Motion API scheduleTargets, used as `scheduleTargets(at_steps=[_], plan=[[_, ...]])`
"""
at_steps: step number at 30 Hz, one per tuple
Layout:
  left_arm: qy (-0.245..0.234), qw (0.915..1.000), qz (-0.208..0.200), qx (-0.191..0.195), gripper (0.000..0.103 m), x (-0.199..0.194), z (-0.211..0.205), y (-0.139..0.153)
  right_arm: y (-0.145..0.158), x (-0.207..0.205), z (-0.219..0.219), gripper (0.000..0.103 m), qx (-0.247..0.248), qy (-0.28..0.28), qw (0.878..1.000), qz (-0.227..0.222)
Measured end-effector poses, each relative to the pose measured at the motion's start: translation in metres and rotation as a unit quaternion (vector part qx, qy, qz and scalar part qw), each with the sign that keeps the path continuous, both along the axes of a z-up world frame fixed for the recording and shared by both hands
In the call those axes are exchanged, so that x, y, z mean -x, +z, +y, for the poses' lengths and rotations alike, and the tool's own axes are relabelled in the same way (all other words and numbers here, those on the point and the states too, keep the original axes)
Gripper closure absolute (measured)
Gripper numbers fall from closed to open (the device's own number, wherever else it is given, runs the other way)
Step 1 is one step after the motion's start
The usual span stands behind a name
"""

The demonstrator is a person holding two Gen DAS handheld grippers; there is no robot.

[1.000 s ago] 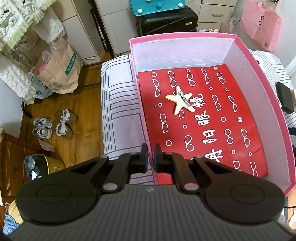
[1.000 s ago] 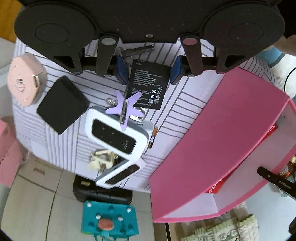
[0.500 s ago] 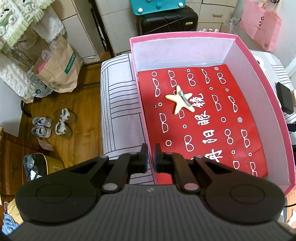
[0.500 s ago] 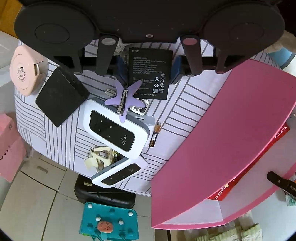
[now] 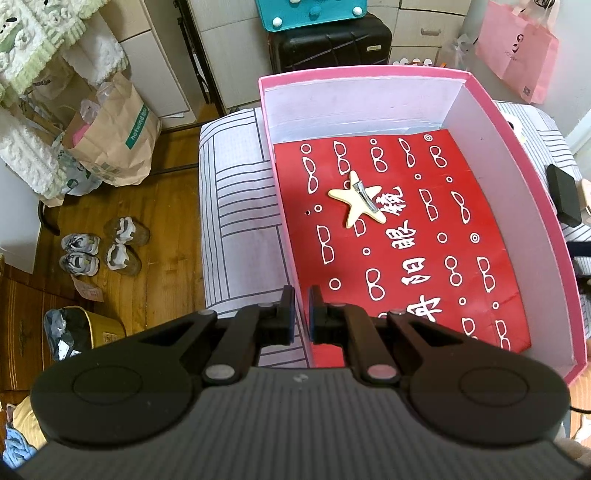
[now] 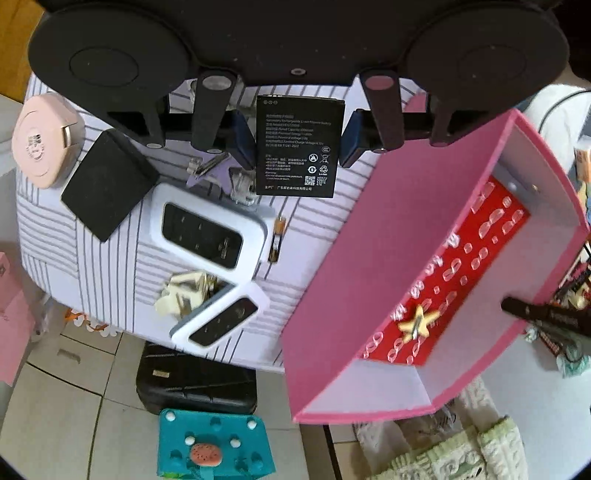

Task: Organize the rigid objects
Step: 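Grasp the black battery with the right gripper, then carry the black battery into the pink box and release it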

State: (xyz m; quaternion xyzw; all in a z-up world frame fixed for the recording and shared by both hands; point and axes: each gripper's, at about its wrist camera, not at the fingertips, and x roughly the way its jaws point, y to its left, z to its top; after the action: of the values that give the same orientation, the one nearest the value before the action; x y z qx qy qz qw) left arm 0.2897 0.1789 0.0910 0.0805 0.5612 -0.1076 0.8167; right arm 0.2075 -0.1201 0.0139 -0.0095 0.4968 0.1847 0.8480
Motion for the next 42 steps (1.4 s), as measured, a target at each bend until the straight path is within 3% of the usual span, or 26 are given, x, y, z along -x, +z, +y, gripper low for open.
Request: scheduleTargets(at_steps=[10, 14, 18, 26, 36, 42], plan=[[-0.005, 1.0000, -0.006, -0.002, 0.097, 0.007, 0.000, 0.006, 0.077, 0.000, 0.000, 0.048, 0.000, -0.002, 0.997, -0.076], [-0.006, 0.9999, -0.011, -0.003, 0.097, 0.010, 0.000, 0.011, 0.109, -0.010, 0.015, 0.048, 0.009, 0.021, 0.994, -0.105], [-0.003, 1.0000, -0.007, -0.001, 0.097, 0.009, 0.001, 0.010, 0.122, -0.025, 0.037, 0.048, -0.001, 0.059, 0.992, -0.114], [-0.001, 0.9999, -0.010, -0.004, 0.098, 0.009, 0.000, 0.008, 0.097, -0.068, 0.094, 0.048, -0.006, 0.120, 0.989, -0.085], [0.000, 0.9999, -0.011, -0.003, 0.098, 0.010, 0.000, 0.007, 0.048, -0.114, 0.154, 0.048, 0.060, 0.170, 0.983, -0.044], [0.001, 0.9999, -0.012, 0.002, 0.098, 0.012, 0.002, 0.009, 0.028, -0.135, 0.168, 0.048, 0.094, 0.169, 0.980, -0.034]])
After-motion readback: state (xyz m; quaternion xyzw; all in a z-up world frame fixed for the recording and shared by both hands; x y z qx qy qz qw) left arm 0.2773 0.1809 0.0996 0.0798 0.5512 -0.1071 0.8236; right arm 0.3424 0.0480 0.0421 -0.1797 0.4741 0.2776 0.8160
